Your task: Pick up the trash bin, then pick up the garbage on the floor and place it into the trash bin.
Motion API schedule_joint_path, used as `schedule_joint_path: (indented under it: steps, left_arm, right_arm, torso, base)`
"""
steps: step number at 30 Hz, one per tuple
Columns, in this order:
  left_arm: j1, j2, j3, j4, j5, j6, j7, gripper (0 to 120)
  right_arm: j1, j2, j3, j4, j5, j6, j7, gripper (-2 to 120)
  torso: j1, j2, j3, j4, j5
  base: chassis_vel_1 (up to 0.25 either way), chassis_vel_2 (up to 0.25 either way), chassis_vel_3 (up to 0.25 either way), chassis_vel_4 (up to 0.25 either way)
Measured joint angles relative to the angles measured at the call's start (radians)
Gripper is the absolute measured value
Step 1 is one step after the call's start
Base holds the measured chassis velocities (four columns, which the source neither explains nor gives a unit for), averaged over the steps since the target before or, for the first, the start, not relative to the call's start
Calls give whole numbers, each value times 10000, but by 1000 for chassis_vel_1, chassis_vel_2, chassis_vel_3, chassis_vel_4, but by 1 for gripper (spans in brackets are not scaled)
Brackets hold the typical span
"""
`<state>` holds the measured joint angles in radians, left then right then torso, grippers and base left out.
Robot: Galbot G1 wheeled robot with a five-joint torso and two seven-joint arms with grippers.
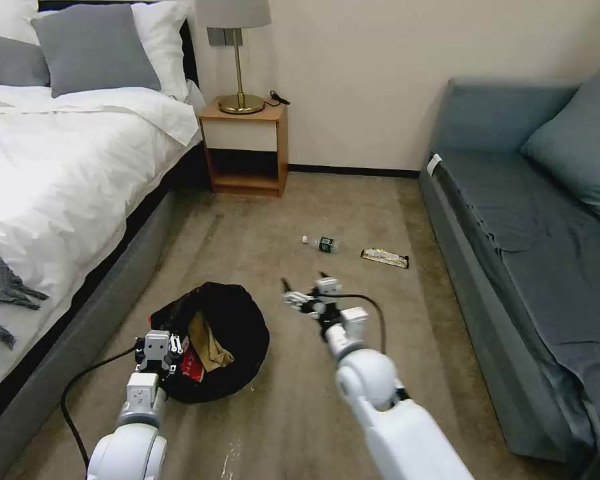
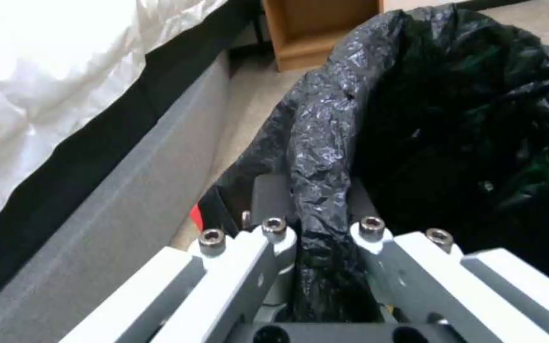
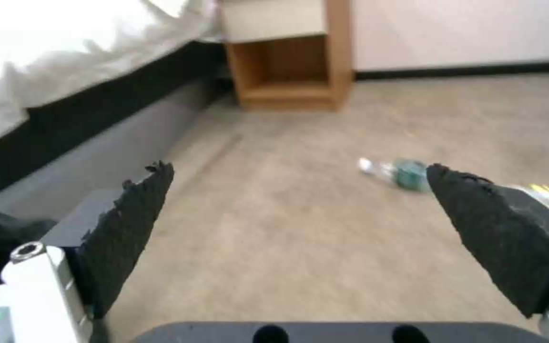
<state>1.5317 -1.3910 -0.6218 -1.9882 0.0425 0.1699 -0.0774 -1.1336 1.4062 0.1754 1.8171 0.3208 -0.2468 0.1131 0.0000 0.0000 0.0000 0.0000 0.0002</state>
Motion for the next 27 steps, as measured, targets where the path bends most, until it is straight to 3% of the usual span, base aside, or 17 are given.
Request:
schedule_joint_path:
  steps: [13, 27]
  left_arm:
    - [-33, 258, -26, 90, -329, -308, 5, 4]
    - [183, 504, -212, 204, -444, -696, -30, 4]
  right_arm:
    - [-2059, -712, 2197, 675, 289, -11, 270, 100]
    - [-3054, -313, 2748, 513, -551, 477, 220, 100]
  torso:
    - [0, 0, 0, -1, -1]
    - [0, 0, 0, 0, -3]
  base:
    - [0, 0, 0, 0]
    - [0, 0, 0, 0]
